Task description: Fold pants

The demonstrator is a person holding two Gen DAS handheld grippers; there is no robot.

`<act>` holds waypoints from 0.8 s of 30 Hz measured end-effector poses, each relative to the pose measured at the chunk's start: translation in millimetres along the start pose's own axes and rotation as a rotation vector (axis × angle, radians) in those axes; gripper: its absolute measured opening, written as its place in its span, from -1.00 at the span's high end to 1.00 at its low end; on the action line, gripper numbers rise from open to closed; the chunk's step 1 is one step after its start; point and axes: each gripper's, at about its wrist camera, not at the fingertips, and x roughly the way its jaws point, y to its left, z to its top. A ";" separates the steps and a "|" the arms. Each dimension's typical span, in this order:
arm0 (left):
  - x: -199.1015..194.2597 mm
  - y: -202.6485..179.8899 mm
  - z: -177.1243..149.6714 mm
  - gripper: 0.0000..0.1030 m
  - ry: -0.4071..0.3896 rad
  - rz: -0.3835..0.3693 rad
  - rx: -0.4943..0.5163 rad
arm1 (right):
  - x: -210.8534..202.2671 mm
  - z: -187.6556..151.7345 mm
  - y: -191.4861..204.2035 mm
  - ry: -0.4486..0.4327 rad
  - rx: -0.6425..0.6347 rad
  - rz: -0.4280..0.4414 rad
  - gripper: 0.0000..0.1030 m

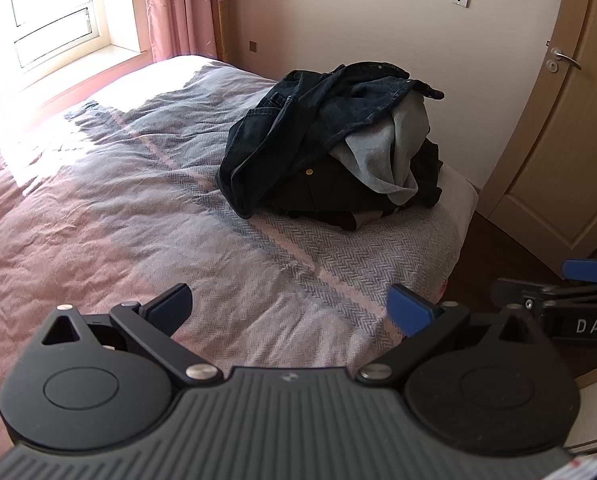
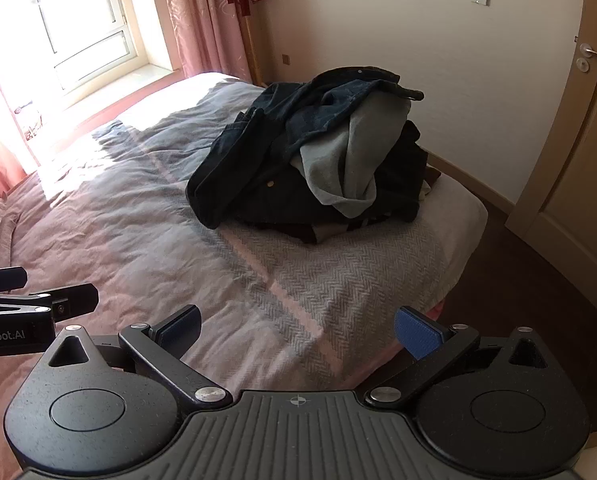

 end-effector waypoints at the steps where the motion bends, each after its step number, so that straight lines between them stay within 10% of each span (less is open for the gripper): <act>1: 1.0 0.0 1.2 -0.98 0.000 -0.002 0.000 | 0.4 0.8 -0.1 -0.001 0.002 -0.001 -0.96; 24: 49.7 27.9 35.6 -0.98 0.022 -0.032 0.007 | 41.3 34.7 -11.2 -0.028 0.052 0.008 -0.96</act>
